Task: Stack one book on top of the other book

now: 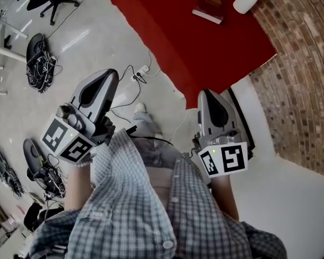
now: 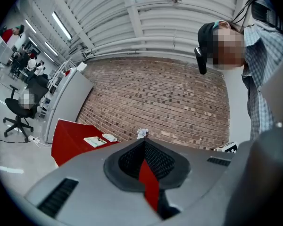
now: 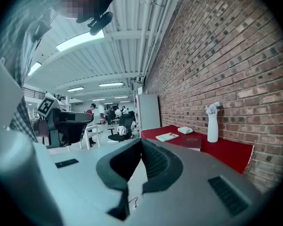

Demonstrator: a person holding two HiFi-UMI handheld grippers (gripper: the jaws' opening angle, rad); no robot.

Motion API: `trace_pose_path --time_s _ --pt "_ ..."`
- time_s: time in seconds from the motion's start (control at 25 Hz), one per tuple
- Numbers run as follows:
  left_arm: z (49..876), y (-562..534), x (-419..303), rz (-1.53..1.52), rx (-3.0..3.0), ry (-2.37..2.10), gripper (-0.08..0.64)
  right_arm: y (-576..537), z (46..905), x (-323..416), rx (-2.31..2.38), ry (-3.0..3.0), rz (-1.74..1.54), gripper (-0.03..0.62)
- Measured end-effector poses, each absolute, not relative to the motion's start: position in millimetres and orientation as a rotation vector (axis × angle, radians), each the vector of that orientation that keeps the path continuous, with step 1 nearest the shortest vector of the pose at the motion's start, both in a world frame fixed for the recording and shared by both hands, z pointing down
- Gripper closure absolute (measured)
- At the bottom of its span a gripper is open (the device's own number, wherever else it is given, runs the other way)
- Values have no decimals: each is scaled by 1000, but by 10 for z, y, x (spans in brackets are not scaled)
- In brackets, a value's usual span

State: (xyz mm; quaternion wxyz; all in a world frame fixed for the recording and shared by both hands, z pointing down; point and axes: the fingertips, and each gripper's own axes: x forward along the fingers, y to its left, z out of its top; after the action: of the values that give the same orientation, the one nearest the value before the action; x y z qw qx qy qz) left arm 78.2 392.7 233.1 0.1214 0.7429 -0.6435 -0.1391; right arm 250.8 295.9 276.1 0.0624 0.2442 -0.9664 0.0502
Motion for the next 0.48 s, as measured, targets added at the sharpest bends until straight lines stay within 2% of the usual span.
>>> trace_pose_path --time_s 0.48 --pt "2300 3473 -369 -407 2180 -1897 552 2439 2643 1390 760 -2914 98 584"
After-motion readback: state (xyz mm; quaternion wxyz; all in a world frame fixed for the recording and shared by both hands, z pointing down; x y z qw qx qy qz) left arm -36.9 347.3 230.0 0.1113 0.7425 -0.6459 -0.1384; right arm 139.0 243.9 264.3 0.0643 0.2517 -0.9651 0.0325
